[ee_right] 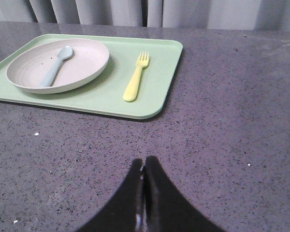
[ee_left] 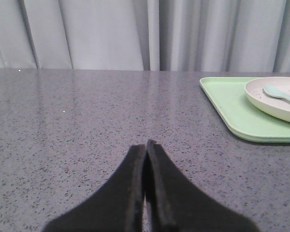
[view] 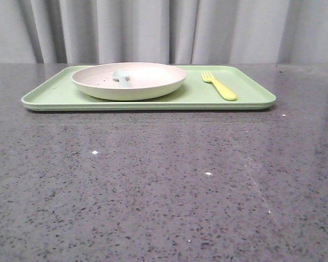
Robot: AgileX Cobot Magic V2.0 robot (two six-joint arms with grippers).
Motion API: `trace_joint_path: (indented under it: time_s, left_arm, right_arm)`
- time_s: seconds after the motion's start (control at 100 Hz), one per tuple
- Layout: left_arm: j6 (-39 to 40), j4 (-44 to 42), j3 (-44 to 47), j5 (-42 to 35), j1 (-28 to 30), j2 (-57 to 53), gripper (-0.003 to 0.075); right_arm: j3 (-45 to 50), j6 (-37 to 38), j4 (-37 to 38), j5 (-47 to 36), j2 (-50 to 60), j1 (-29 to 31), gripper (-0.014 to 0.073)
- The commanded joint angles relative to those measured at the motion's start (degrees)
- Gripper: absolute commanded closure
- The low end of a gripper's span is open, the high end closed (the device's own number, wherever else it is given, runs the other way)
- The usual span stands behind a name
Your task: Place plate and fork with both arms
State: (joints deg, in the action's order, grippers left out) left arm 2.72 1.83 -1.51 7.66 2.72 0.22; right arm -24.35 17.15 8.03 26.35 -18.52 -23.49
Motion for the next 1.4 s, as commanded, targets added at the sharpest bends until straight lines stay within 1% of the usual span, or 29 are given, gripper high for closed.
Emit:
trace_joint_path:
  time_s: [0.0, 0.04, 0.09, 1.39]
  left_arm:
    - [0.59, -0.10, 1.37, -7.66, 0.43, -2.27, 0.0741]
    - [0.59, -0.10, 2.38, -8.24, 0.43, -2.33, 0.0741]
    - [0.59, -0.48, 2.09, -5.49, 0.43, -2.19, 0.0741]
    - [0.59, -0.48, 2.22, -5.86, 0.06, -2.19, 0.0741]
  right_arm:
    - [-1.45, 0.01, 1.02, -4.52, -0.24, 0.20, 0.0660]
    - [-1.45, 0.01, 1.02, -4.52, -0.24, 0.20, 0.0660]
    - [-1.45, 0.01, 1.02, -4.34, -0.25, 0.20, 0.0660]
    - [-0.47, 0.01, 1.12, -4.19, -0.48, 0.20, 0.0660]
